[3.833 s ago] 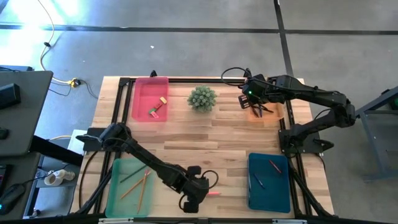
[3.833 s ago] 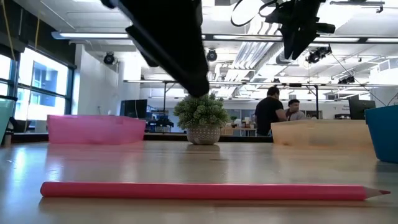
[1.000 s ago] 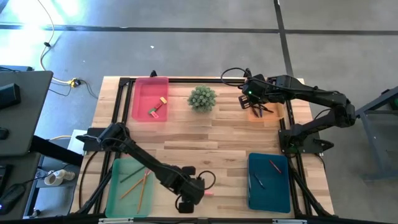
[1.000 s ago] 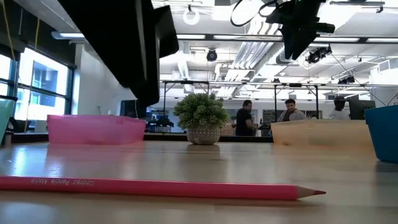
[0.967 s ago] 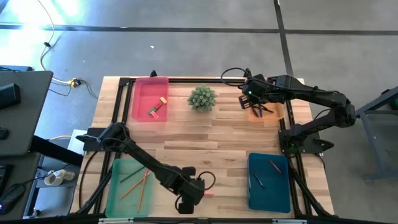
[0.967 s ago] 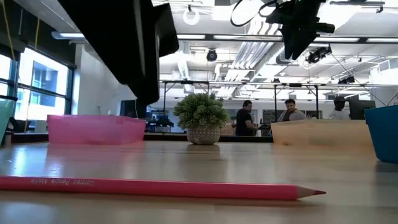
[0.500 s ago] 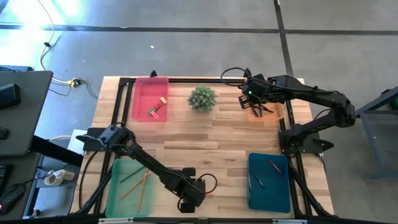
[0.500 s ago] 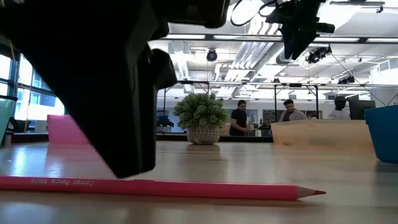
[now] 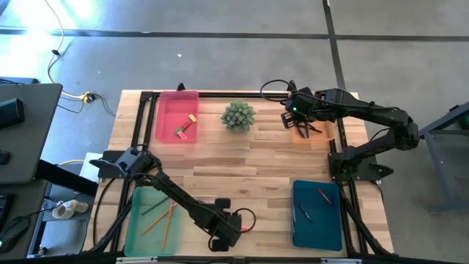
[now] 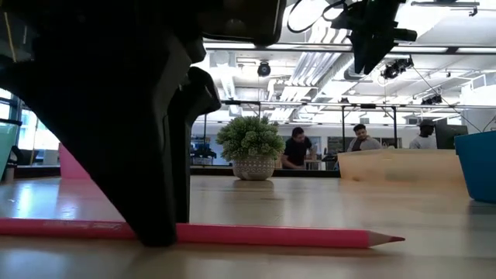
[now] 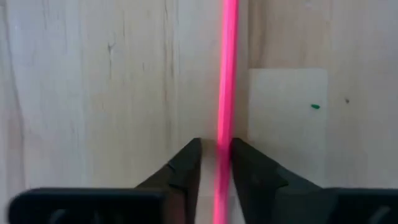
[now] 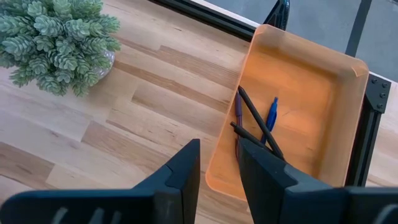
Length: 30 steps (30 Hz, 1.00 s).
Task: Sort crayons/erasers/pens/pencils in bins
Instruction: Put the pink pencil into the green bin
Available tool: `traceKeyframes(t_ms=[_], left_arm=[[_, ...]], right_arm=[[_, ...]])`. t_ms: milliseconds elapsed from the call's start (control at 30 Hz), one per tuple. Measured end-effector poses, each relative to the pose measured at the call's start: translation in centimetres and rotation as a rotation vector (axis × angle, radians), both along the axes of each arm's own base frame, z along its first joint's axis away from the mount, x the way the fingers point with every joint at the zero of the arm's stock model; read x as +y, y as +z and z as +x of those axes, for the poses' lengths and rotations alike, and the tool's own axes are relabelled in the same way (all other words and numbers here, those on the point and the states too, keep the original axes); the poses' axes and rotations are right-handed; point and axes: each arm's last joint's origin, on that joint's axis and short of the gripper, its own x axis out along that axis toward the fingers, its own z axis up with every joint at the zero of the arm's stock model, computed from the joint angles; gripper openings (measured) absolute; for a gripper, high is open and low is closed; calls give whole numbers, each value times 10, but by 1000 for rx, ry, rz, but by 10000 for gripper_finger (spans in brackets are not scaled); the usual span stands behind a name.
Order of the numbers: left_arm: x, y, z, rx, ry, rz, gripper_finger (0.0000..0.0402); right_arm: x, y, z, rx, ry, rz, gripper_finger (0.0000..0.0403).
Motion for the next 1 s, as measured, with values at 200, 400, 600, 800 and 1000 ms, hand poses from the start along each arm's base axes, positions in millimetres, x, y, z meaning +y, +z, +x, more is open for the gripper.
traceKeyframes(t_ms=[200,400,600,800,1000], left_arm=[[-7,-3,-4,-5,-48,57,10],[-10,-2,-5,-14,-45,60,3],[-10,14,-7,-66,-14,44,1],[-3,46,-29,-107,91,37,0],[3,83,-89,-136,242,18,2]], right_arm=[[0,0,0,2,0,0,99],[0,0,0,16,11,-15,99],[0,0,-1,18,11,-15,99],[0,0,-1,26,13,-21,99],[-1,0,-1,32,5,-33,99]])
